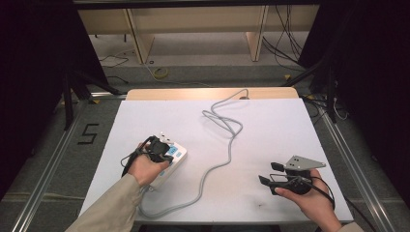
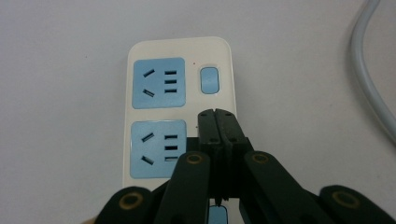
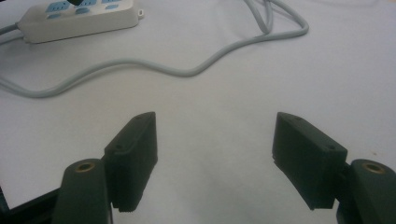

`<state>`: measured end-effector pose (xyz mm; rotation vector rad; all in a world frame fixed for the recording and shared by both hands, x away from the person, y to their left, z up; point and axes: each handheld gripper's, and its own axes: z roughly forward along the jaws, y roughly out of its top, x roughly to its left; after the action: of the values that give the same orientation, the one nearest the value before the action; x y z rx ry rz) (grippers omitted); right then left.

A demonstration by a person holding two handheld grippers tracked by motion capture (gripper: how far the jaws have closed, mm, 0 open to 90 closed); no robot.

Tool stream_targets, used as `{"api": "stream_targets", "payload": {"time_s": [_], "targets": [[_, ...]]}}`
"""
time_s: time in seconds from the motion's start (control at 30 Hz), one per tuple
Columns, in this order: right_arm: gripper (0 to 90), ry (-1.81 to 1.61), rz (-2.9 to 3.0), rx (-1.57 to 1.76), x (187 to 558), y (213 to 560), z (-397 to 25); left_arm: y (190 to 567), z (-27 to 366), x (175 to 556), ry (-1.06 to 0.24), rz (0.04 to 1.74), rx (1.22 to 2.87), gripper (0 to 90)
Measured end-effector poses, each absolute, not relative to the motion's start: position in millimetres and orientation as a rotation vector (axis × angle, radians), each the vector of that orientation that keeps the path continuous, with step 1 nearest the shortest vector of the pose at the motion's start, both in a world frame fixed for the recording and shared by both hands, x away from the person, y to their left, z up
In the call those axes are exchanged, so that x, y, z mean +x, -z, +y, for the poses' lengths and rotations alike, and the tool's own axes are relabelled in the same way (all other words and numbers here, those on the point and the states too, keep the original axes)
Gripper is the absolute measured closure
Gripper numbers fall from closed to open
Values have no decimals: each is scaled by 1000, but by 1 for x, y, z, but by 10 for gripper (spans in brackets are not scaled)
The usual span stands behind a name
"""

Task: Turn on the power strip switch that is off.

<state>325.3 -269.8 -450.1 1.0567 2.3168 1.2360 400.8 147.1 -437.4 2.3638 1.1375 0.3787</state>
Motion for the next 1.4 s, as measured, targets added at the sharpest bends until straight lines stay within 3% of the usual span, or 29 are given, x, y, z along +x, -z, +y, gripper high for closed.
{"api": "stream_targets", "payload": {"time_s": [1.4], "targets": [[313, -1234, 2328, 1041, 325, 450, -268, 442, 142, 401, -368, 1154, 2410, 900]]}}
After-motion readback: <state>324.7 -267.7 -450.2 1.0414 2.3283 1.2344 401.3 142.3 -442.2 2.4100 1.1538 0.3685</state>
